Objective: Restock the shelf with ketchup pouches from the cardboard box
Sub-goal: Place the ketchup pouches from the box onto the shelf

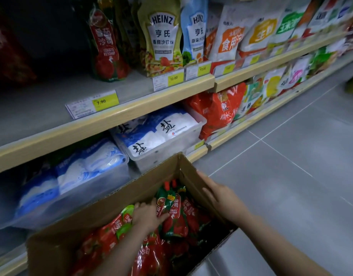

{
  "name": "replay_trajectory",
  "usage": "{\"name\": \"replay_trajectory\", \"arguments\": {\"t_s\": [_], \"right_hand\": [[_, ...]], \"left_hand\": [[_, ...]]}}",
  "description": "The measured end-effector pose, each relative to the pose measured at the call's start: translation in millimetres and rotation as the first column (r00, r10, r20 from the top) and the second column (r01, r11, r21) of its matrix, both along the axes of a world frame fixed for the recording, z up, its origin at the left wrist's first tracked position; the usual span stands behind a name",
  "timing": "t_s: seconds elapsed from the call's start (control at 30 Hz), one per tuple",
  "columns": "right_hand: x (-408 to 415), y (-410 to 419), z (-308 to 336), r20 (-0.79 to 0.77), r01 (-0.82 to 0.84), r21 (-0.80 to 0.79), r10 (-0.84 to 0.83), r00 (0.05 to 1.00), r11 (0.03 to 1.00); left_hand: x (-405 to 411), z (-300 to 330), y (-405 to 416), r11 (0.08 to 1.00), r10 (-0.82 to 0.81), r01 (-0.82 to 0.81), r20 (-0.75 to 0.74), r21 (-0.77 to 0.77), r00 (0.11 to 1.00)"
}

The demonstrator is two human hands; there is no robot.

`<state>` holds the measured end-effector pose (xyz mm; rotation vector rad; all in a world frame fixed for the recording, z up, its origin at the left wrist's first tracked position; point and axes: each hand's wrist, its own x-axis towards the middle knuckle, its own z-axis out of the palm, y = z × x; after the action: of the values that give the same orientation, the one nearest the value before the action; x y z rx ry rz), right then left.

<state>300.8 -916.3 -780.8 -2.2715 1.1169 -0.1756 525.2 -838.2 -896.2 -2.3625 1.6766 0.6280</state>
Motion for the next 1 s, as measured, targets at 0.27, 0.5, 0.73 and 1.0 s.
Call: {"name": "replay_trajectory", "arguments": {"t_s": [0.27,0.5,0.73,1.0], "right_hand": [[3,1,2,-0.030,0.000,0.034,0.001,1.000,0.999],[2,2,2,-0.014,0.019,0.047,-0.019,1.000,0.999],[-1,5,5,0.052,0.025,0.087,-0.030,0.998,0.996],[44,5,86,0.458,-0.002,0.258,-0.120,0.881,0.966]], "left_hand": [[2,5,0,0.988,0.098,-0.123,-0.231,-0.097,0.968],[-6,29,21,0.977,-0.047,0.016,-0.145,-0.213,0.988],[-14,76,16,0.890,-0.013,-0.131,-0.313,-0.437,0.950],[-23,151,-5,0.765,0.037,-0.162,-0.209,-0.624,0.977]]}}
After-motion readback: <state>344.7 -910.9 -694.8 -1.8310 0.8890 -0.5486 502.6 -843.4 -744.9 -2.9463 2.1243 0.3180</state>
